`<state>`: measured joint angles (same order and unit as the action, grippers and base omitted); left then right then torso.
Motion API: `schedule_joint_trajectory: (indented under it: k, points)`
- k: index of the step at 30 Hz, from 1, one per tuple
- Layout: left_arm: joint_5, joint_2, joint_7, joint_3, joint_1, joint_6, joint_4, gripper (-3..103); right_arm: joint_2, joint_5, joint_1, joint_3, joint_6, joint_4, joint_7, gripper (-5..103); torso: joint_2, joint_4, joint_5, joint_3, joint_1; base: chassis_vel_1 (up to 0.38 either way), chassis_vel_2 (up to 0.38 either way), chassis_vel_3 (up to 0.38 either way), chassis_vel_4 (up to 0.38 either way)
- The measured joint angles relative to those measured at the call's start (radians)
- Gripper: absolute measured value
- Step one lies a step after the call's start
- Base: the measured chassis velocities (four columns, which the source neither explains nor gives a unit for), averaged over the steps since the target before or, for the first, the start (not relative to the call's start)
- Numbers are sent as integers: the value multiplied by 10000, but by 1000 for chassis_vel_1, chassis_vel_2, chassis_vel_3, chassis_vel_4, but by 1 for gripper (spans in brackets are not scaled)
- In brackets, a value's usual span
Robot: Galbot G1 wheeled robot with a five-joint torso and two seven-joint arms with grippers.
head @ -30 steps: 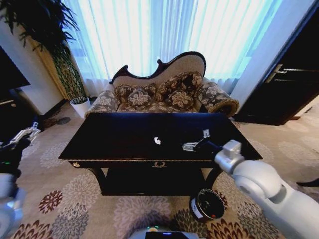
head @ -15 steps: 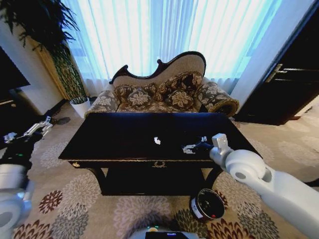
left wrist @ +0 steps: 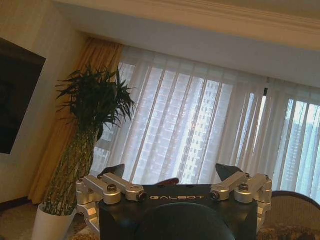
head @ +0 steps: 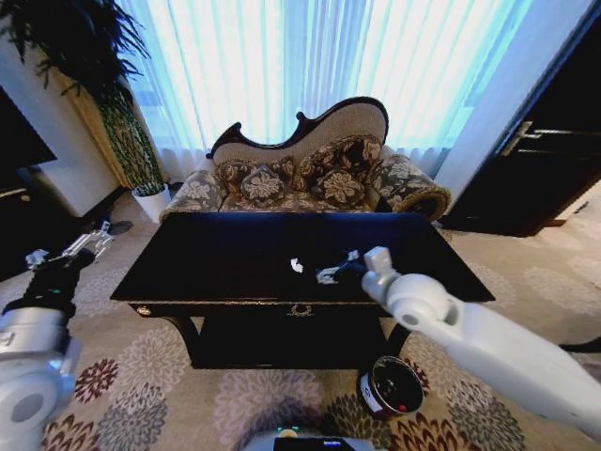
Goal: Move to the front of the table and place the trash on the table into the trash bin.
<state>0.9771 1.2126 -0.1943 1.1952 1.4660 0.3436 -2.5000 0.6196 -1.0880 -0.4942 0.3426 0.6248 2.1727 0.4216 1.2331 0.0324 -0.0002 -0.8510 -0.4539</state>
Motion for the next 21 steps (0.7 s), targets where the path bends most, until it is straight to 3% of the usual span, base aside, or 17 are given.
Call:
schedule_joint_trajectory:
  k: [2, 8, 21]
  points:
    - [-105, 17, 11, -86, -14, -7, 57, 100, 321, -438, 504, 688, -10, -143, 351, 100, 0, 0, -1, 0, 0, 0, 0, 0, 0]
    - [-242, 24, 21, -241, -109, -22, 250, 100, 756, -575, 1471, 1635, -12, -647, 502, 100, 0, -1, -3, 0, 0, 0, 0, 0, 0]
    - [-438, 23, 60, -400, -210, -60, 489, 100, 1112, -855, 2493, 2280, 161, -1929, 381, 100, 0, 1, 0, 0, 0, 0, 0, 0, 0]
